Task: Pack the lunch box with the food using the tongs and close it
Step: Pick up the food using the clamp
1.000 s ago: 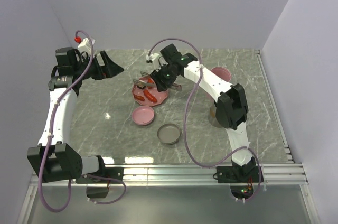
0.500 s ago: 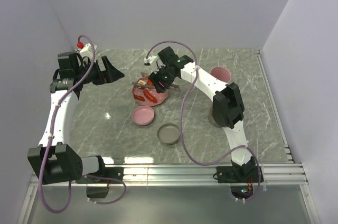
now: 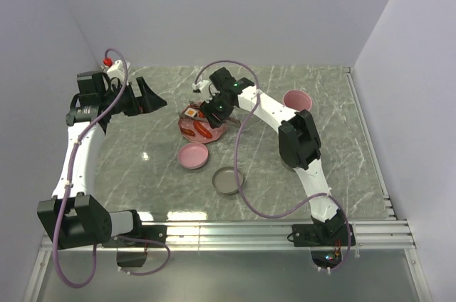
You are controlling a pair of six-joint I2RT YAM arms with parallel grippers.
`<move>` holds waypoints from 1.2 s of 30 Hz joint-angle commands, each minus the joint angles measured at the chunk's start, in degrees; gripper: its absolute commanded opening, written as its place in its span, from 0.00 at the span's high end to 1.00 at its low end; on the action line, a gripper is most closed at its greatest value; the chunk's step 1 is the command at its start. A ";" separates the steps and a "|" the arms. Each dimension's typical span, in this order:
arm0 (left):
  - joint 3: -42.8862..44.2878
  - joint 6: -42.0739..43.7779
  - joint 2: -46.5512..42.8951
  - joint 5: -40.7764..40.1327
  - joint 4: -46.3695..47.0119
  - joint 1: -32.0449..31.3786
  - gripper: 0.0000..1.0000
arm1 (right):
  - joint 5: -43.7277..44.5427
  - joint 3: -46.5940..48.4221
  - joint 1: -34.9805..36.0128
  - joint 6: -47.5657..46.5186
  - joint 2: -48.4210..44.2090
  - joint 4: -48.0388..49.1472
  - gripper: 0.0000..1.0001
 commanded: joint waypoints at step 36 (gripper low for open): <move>0.62 0.42 0.22 1.95 -0.19 1.37 0.00 | -2.83 5.00 0.10 -0.13 -5.27 -7.67 0.55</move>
